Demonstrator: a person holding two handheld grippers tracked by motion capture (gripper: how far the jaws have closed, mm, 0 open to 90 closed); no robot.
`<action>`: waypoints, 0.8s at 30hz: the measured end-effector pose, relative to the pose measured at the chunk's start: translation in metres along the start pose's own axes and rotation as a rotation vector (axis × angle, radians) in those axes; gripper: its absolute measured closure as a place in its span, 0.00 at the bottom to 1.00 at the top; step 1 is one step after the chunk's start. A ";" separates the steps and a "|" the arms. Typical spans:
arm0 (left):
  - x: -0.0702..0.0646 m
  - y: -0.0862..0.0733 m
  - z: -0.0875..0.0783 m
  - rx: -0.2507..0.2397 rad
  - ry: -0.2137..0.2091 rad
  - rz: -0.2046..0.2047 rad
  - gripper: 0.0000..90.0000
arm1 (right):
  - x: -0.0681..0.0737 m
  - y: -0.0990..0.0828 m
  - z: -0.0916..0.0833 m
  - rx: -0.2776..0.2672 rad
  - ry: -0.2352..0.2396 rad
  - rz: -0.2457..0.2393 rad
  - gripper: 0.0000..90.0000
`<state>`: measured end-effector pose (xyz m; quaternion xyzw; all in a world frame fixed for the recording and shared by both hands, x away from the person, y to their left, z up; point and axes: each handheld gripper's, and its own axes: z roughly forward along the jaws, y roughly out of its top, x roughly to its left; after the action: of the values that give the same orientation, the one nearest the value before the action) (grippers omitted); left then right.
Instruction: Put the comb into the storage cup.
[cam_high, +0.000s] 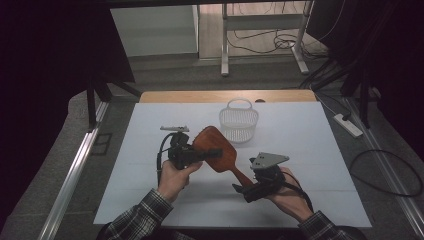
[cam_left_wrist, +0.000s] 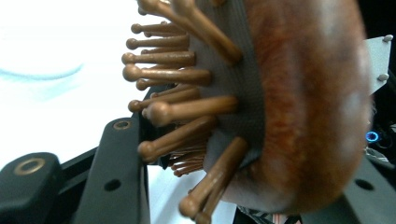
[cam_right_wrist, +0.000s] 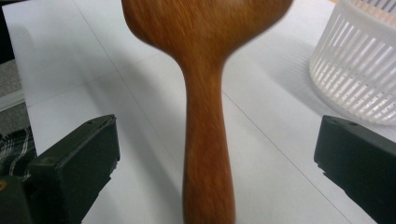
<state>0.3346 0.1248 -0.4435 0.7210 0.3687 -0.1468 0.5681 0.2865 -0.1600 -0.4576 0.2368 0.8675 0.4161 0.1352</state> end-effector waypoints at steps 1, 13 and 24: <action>0.000 0.001 -0.001 0.000 0.004 0.002 0.60 | -0.001 -0.001 0.000 0.003 0.006 0.004 0.00; 0.004 0.006 -0.010 -0.002 0.035 0.013 0.59 | -0.004 -0.003 -0.004 0.023 0.039 0.004 0.00; 0.008 0.010 -0.017 -0.014 0.067 0.015 0.59 | -0.010 -0.009 -0.014 0.017 0.050 0.019 0.00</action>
<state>0.3435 0.1426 -0.4364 0.7242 0.3830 -0.1156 0.5616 0.2867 -0.1796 -0.4555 0.2357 0.8718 0.4157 0.1076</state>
